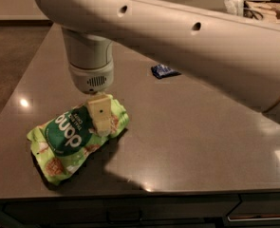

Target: Move green rice chip bag near rxbar blueberry

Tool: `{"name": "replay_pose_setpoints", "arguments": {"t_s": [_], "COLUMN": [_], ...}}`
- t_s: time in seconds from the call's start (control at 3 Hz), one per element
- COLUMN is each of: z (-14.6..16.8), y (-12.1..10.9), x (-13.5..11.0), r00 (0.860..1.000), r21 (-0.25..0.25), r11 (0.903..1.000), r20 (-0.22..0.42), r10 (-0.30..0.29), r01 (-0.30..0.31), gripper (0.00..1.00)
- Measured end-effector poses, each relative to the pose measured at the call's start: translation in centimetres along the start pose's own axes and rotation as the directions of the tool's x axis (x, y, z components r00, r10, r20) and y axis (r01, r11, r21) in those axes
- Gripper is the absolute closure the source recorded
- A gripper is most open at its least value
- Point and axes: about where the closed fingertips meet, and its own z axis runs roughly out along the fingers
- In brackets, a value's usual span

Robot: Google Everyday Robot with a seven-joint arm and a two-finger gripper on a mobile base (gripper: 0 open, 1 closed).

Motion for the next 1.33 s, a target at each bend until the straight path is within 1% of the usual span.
{"name": "replay_pose_setpoints", "arguments": {"t_s": [0.33,0.67,1.0,1.33], "z": [-0.2,-1.3,-2.6,-4.0], "y": [0.3,0.1,-0.4,-1.7], "x": [1.9,3.4,4.6,6.3], "r00": [1.0,1.0,1.0,0.995], "r21": [-0.024,-0.019,-0.006,0.029], "r11": [0.9997,0.9998,0.9997,0.9945], "r20": [-0.018,-0.016,-0.005,0.004], "r10": [-0.009,0.0,0.024,0.1], "r01": [0.009,-0.001,-0.024,-0.1], "gripper": [0.42,0.65,0.88,1.0]}}
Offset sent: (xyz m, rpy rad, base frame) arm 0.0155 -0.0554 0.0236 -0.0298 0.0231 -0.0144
